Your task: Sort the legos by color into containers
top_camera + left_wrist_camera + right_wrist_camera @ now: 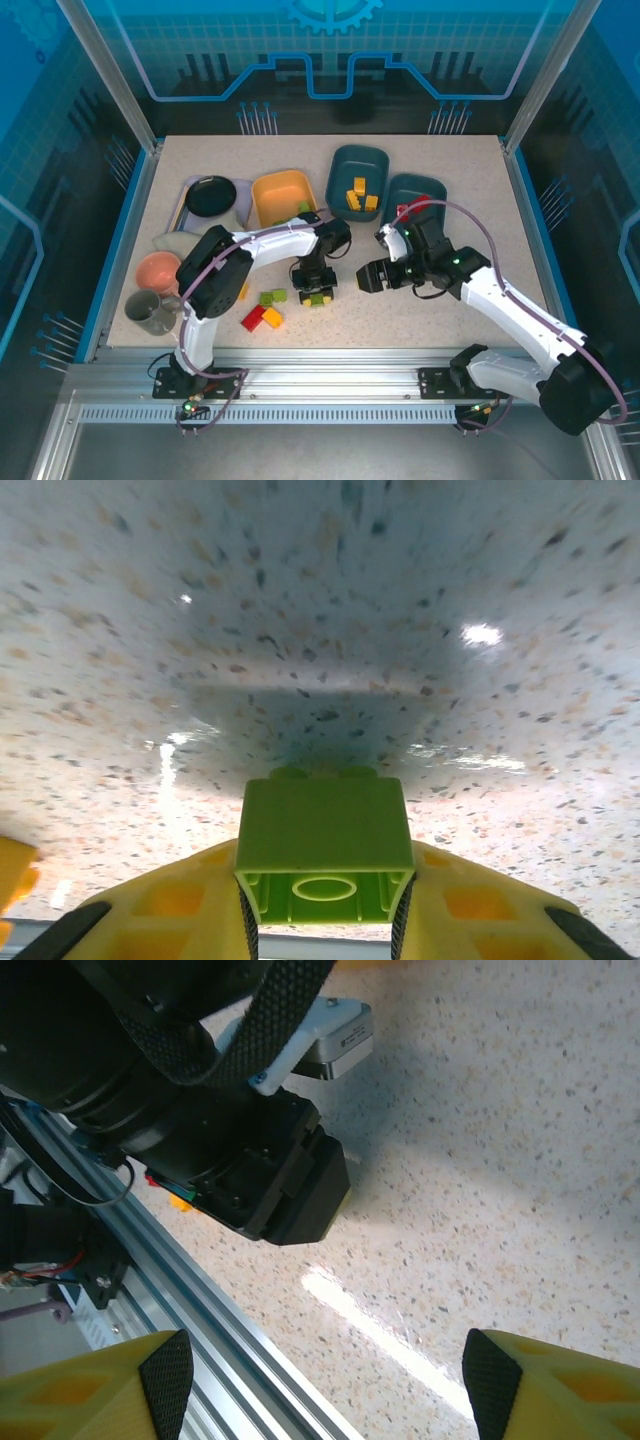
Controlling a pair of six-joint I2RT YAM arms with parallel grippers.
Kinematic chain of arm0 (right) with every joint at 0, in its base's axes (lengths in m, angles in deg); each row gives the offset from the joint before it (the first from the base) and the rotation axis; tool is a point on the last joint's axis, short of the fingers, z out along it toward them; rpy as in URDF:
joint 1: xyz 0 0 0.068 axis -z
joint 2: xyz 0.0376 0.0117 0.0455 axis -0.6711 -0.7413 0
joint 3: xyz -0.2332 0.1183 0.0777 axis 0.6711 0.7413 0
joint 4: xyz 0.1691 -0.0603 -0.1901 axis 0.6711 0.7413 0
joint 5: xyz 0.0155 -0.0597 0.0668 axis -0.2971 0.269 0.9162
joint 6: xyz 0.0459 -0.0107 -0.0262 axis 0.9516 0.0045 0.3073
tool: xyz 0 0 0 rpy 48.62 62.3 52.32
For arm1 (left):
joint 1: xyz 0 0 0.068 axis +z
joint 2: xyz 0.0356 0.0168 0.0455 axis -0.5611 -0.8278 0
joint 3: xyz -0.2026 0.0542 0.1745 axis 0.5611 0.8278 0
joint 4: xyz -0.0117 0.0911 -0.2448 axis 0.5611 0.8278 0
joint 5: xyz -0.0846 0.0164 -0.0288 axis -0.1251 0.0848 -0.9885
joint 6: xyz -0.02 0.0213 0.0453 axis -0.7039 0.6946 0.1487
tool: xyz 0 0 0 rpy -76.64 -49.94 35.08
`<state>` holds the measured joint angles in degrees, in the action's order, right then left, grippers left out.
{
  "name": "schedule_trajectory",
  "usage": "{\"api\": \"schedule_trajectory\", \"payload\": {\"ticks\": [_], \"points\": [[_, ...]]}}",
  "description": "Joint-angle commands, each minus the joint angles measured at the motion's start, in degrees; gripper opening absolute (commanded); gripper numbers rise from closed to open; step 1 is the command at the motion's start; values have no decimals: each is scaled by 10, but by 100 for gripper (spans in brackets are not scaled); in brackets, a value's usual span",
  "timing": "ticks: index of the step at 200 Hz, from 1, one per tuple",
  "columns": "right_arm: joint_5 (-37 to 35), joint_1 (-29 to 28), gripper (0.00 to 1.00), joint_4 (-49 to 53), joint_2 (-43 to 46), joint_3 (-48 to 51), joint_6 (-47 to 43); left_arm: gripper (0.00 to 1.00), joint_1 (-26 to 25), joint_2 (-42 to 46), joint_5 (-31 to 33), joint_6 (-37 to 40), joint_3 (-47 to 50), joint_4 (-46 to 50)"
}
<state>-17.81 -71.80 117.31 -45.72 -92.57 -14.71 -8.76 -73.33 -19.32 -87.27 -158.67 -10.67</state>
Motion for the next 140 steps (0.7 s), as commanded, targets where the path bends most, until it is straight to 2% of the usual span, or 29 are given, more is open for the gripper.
{"api": "schedule_trajectory", "payload": {"ticks": [1, 45, 83, 104, 140], "points": [[28, 18, 74, -3, 1, -55, 13, 32, 16, 65, 58, -9, -47, 44], [54, 28, 75, -68, -53, -112, 44, 32, 120, 95, 70, 11, -121, 49], [73, 26, 76, -146, -131, -159, 104, 32, 216, 51, 25, 21, -180, 3], [65, 20, 76, -141, -176, -200, 107, 32, 240, 0, -1, 24, -223, -3], [50, 18, 76, -133, -217, -231, 105, 32, 246, -83, -29, 21, -275, -14]]}}
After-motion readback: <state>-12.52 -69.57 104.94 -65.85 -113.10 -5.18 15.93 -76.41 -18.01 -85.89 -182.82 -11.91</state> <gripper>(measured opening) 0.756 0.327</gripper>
